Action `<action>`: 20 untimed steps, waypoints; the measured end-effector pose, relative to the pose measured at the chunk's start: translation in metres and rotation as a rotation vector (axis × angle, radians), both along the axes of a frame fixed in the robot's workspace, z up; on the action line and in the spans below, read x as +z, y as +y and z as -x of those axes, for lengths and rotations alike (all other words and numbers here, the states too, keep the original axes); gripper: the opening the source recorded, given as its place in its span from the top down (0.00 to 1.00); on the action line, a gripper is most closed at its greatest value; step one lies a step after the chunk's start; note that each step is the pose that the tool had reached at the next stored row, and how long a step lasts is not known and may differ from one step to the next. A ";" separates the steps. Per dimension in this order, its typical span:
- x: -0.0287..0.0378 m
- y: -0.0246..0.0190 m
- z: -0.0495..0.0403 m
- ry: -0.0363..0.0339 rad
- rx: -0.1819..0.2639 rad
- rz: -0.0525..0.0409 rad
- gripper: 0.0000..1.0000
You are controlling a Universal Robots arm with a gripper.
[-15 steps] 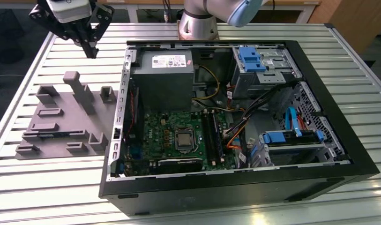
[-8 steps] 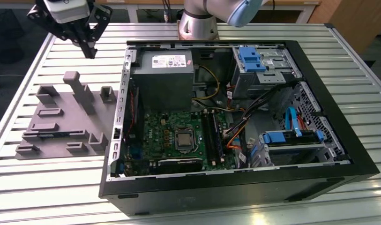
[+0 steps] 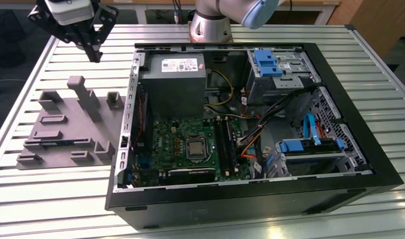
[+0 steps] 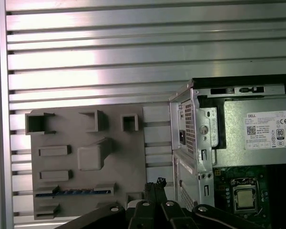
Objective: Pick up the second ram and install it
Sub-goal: 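Reach for the second ram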
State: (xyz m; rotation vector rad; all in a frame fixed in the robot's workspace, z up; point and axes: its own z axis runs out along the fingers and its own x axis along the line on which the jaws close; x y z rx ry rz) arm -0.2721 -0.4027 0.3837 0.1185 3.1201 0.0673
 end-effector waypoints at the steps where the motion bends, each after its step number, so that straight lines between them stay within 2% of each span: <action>1: -0.0001 0.0000 0.0002 -0.0001 0.000 0.0000 0.89; 20: -0.0012 0.0000 0.0049 0.0000 0.000 -0.0001 0.89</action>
